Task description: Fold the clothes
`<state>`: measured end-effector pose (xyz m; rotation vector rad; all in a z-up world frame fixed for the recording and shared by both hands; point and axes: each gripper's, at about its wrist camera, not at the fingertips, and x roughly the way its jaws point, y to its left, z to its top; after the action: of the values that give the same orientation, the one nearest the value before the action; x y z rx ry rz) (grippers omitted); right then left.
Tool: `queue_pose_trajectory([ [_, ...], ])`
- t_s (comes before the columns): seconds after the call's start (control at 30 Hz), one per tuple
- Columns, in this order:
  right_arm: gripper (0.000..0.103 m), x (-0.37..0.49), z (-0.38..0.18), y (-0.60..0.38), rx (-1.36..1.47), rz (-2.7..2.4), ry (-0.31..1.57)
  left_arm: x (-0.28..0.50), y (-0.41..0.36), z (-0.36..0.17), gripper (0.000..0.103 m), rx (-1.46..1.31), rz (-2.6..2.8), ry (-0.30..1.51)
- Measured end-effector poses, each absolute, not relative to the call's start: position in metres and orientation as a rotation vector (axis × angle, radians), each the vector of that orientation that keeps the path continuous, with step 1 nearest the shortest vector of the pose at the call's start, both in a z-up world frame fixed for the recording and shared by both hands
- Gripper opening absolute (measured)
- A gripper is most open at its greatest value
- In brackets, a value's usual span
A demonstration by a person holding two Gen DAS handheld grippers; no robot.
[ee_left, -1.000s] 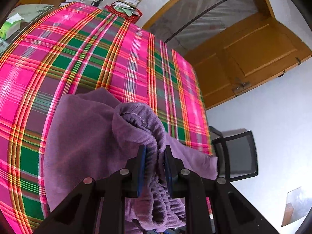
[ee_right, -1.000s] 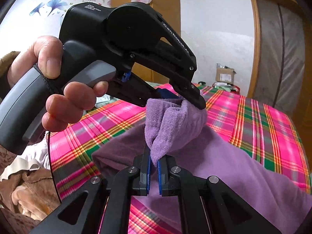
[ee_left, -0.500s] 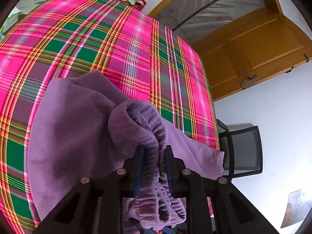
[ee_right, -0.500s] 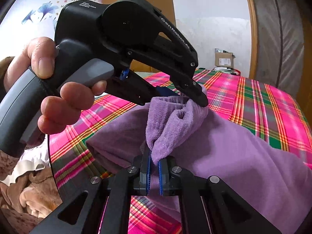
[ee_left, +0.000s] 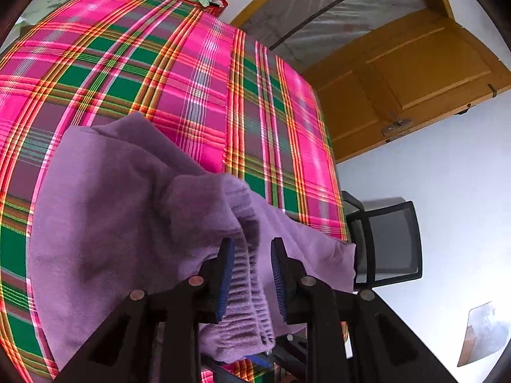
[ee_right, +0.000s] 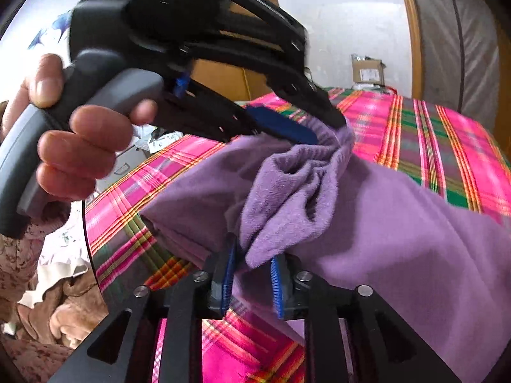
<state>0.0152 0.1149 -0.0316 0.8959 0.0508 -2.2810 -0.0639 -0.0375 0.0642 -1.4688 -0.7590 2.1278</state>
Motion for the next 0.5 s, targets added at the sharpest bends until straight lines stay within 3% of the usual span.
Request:
queue_pose_trajectory([
  [0.33,0.037,0.005,-0.046,0.159,1.005,-2.209,-0.203,-0.039,-0.086,0.061,0.024,-1.421,2.199,-0.881],
  [0.5,0.041,0.010,-0.040,0.172,0.963,-2.265,-0.179,-0.022,-0.114,0.055,0.024,-1.401,2.240,-0.949],
])
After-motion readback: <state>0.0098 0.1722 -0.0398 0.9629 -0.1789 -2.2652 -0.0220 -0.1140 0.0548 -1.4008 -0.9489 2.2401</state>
